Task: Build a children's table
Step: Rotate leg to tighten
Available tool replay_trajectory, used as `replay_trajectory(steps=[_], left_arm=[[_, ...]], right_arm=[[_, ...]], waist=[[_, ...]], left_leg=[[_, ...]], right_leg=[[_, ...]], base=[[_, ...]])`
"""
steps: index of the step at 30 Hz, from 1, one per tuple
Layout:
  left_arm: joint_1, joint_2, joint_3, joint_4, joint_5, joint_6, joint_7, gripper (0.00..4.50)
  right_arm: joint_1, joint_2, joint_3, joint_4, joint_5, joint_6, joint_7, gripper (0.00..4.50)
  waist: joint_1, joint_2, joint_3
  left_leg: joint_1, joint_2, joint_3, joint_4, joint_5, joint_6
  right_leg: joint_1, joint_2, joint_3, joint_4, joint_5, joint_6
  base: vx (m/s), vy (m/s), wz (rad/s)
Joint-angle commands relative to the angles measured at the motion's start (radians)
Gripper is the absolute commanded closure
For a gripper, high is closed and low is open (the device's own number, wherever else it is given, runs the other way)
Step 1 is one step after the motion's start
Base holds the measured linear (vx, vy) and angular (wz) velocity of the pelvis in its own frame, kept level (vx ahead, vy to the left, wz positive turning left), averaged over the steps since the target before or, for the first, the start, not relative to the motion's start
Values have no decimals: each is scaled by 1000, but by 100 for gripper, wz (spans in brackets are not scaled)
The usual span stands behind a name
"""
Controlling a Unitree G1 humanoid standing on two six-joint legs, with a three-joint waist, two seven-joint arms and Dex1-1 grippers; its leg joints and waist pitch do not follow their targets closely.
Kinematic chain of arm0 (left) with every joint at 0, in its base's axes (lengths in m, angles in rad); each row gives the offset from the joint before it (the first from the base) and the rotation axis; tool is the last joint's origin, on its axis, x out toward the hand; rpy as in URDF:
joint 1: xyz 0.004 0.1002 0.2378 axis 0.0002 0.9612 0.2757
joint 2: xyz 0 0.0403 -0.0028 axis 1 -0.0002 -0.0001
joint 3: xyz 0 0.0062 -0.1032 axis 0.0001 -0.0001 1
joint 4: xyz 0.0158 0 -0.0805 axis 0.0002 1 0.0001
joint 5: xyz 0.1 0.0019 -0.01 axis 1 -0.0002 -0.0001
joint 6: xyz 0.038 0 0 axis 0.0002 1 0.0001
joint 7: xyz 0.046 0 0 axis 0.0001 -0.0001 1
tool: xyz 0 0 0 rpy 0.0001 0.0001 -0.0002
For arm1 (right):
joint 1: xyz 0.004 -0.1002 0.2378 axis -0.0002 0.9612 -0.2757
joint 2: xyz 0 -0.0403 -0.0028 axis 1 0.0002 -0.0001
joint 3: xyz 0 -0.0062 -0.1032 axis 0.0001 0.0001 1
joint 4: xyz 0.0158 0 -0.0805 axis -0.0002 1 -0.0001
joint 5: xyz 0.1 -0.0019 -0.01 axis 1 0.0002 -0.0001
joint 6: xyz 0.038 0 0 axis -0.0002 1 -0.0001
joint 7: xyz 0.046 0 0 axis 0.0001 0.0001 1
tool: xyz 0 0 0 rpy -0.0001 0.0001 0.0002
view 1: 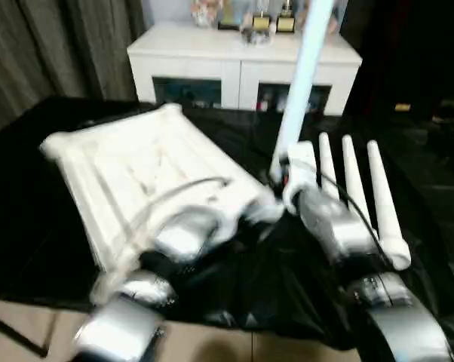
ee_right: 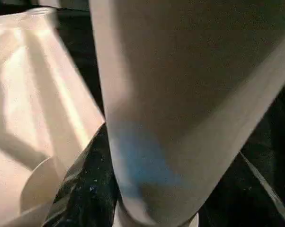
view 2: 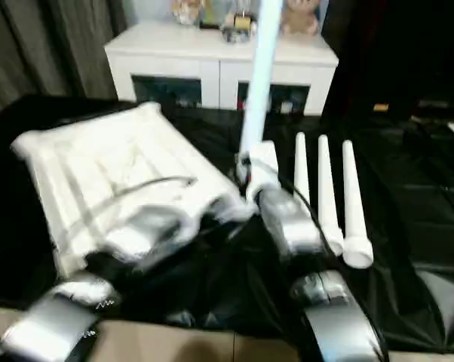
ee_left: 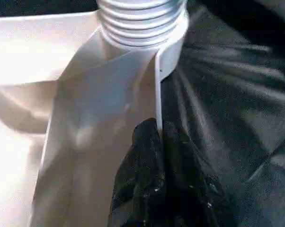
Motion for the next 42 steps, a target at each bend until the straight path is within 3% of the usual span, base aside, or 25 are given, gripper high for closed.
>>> replay_trajectory(steps=[1, 4, 7, 12, 16, 19, 21, 22, 24, 25, 27, 29, 31, 33, 34, 35, 37, 42], left_arm=[[-8, -17, -19, -10, -17, 11, -11, 450], [-1, 10, -21, 10, 0, 5, -12, 450], [-5, 20, -10, 29, 9, -1, -8, 450], [-8, 31, -1, 32, 13, -3, -8, 450], [-8, 47, 2, 29, 5, -27, -29, 450], [-7, 60, -1, 28, 8, -51, -43, 450], [-5, 71, -5, 23, 13, -64, -56, 450], [-4, 77, -7, 21, 14, -68, -64, 450], [-2, 82, -8, 16, 14, -69, -71, 450], [-1, 87, -7, 11, 14, -68, -77, 450], [0, 96, -6, 7, 13, -71, -89, 450], [-3, 101, -5, 11, 12, -76, -97, 450], [-6, 105, -3, 14, 12, -81, -102, 450], [-7, 107, -2, 15, 12, -85, -106, 450], [-8, 108, -1, 15, 12, -86, -107, 450], [-8, 109, -1, 14, 12, -87, -110, 450], [-8, 110, -2, 13, 12, -88, -114, 450], [-10, 117, -6, 19, 13, -95, -128, 450]], right_arm=[[92, 34, 19, 194, -18, 101, -10, 266], [77, 35, 10, 220, -25, 88, -17, 266], [57, 41, 2, 253, -35, 70, -26, 266], [44, 45, -1, 269, -43, 46, -26, 266], [21, 54, -9, 259, -46, -43, 5, 266], [9, 56, -23, 232, -22, -77, 65, 266], [-1, 51, -46, 205, -1, -80, 88, 266], [-6, 47, -54, 191, 7, -81, 100, 231], [-9, 43, -56, 181, 10, -83, 109, 231], [-10, 40, -60, 164, 17, -83, 123, 210], [-13, 32, -62, 136, 23, -85, 154, 191], [-11, 23, -60, 113, 23, -86, 181, 176], [-7, 15, -58, 86, 21, -80, 210, 152], [-1, 8, -55, 59, 18, -72, 228, 141], [1, 5, -55, 50, 17, -70, 233, 131], [5, 0, -57, 28, 20, -60, 244, 119], [9, -7, -55, 9, 24, -51, 255, 109], [25, -23, -51, -44, 35, -28, 293, 64]], waist=[[0, 5, -1], [1, 4, 0], [-1, 4, 2], [-2, 4, 5], [-4, 6, 4], [-2, 8, -5], [0, 7, -1], [1, 7, 0], [2, 9, 1], [2, 7, 0], [4, 6, -5], [10, 9, -6], [8, 7, -13], [15, 14, -24], [16, 16, -23], [20, 16, -21], [21, 17, -22], [25, 17, -18]], left_leg=[[-7, 44, -30, -94, -442, -37], [-6, 45, -27, -94, -439, -30], [-4, 44, -28, -95, -470, -31], [-3, 45, -34, -101, -502, -38], [-5, 45, -35, -103, -510, -41], [-13, 48, -29, -100, -438, -35], [-11, 48, -22, -99, -444, -27], [-13, 49, -23, -99, -444, -24], [-13, 51, -23, -100, -439, -27], [-13, 51, -22, -99, -430, -27], [-20, 50, -19, -95, -353, -7], [-18, 52, -12, -89, -300, 12], [-25, 50, -12, -82, -219, 25], [-29, 45, -6, -60, -38, 83], [-29, 44, -4, -58, -19, 97], [-29, 44, 0, -58, -46, 117], [-29, 46, -2, -58, -60, 118], [-25, 49, 0, -63, -120, 92]], right_leg=[[-19, -49, 29, -94, -275, -141], [-21, -48, 30, -96, -267, -148], [-28, -52, 30, -101, -340, -142], [-34, -53, 29, -110, -421, -107], [-36, -52, 29, -111, -405, -105], [-29, -46, 28, -98, -241, -139], [-33, -48, 28, -100, -251, -160], [-31, -50, 28, -100, -269, -162], [-31, -51, 28, -100, -271, -163], [-30, -51, 28, -100, -260, -166], [-19, -52, 27, -91, -188, -184], [-19, -55, 28, -93, -156, -208], [-9, -51, 26, -78, -54, -226], [-3, -47, 19, -53, 232, -267], [-5, -46, 17, -50, 281, -278], [-5, -46, 14, -50, 310, -289], [-2, -48, 15, -48, 302, -292], [-2, -46, 16, -53, 206, -291]], base=[[0, 0, 0], [0, 0, 0], [0, 0, 0], [0, 0, 0], [0, 0, 0], [0, 0, 0], [0, 0, 0], [0, 0, 0], [0, 0, 0], [0, 0, 0], [0, 0, 0], [0, 0, 0], [0, 0, 0], [0, 0, 0], [0, 0, 0], [0, 0, 0], [0, 0, 0], [0, 0, 0]])
